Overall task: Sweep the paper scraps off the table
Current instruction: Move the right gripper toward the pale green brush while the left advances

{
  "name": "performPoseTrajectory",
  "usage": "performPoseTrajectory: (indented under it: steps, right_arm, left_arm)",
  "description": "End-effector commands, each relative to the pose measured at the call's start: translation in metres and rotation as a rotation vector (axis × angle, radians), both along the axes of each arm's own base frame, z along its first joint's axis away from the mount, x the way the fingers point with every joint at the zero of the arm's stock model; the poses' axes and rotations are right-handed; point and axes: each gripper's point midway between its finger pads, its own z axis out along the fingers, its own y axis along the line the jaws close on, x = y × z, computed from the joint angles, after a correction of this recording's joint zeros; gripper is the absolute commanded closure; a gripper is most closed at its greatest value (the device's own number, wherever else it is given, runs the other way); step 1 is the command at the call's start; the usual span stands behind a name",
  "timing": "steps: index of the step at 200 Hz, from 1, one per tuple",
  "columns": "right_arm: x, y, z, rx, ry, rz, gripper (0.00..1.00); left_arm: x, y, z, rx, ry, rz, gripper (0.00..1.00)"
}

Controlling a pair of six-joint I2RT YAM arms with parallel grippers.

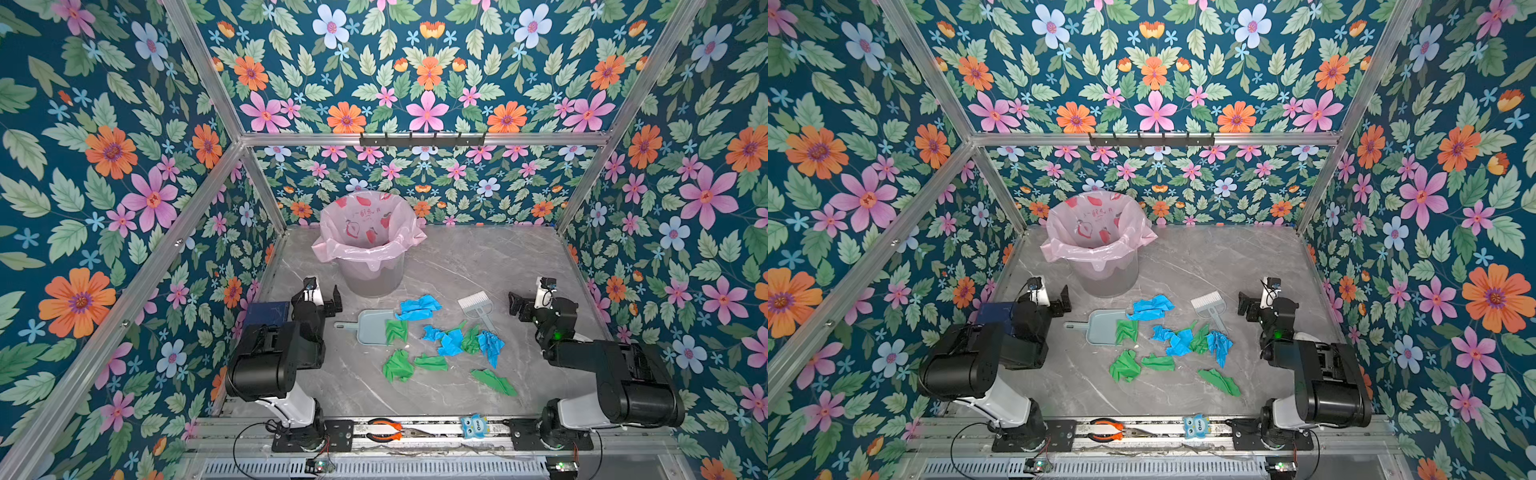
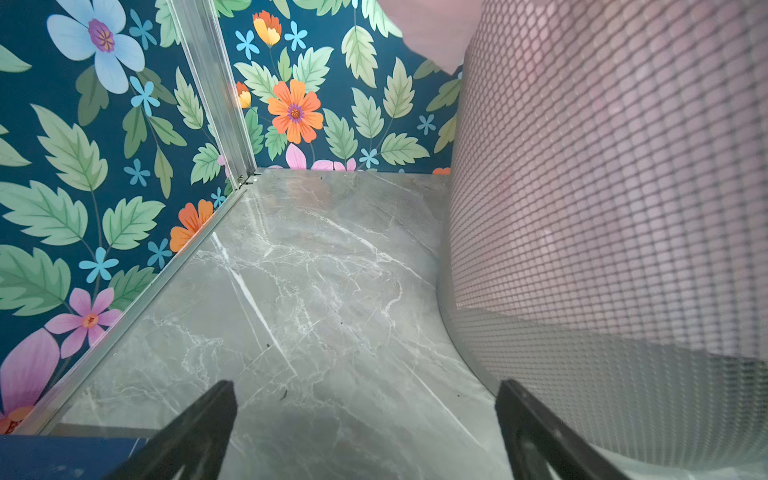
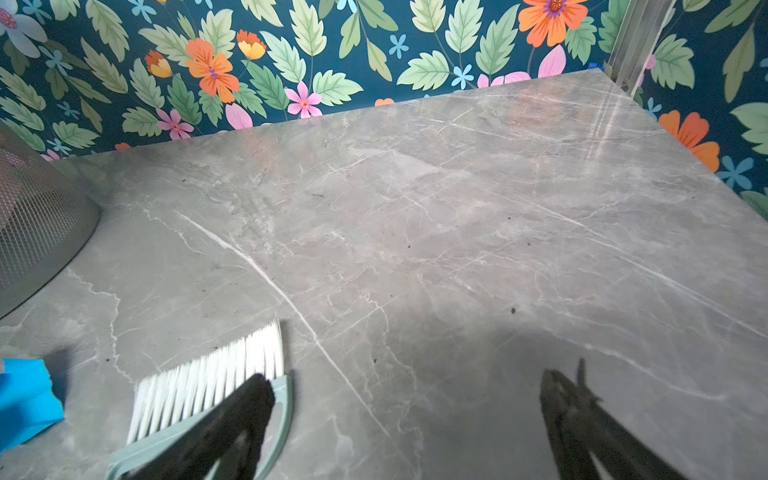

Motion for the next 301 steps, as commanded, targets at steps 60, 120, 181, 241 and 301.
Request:
performPoseTrajectory:
  steps: [60, 120, 181, 241, 301]
  right_arm:
    - [0.002, 0.0, 0.005, -0.002, -0.017, 0.001, 0.0]
    - [0.002, 0.0, 0.005, -0.002, -0.018, 0.002, 0.0]
    - [0.003, 0.0, 0.005, -0.002, -0.016, -0.001, 0.0]
    - [0.004, 0.005, 0.006, -0.028, -0.011, 0.015, 0.0]
    - [0.0, -0.018, 0.045, -0.016, 0.034, -0.156, 0.0]
  left_arm:
    - [0.001, 0.0, 0.003, 0.001, -0.013, -0.001, 0.0]
    - [0.001, 0.0, 0.003, 0.0, -0.011, 0.0, 0.0]
    - [0.001, 0.001, 0.002, 0.001, -0.009, 0.001, 0.0]
    - [0.003, 0.005, 0.006, 0.007, 0.002, 0.042, 0.0]
    - [0.007, 0.007, 0.037, 0.014, 0.025, 0.055, 0.0]
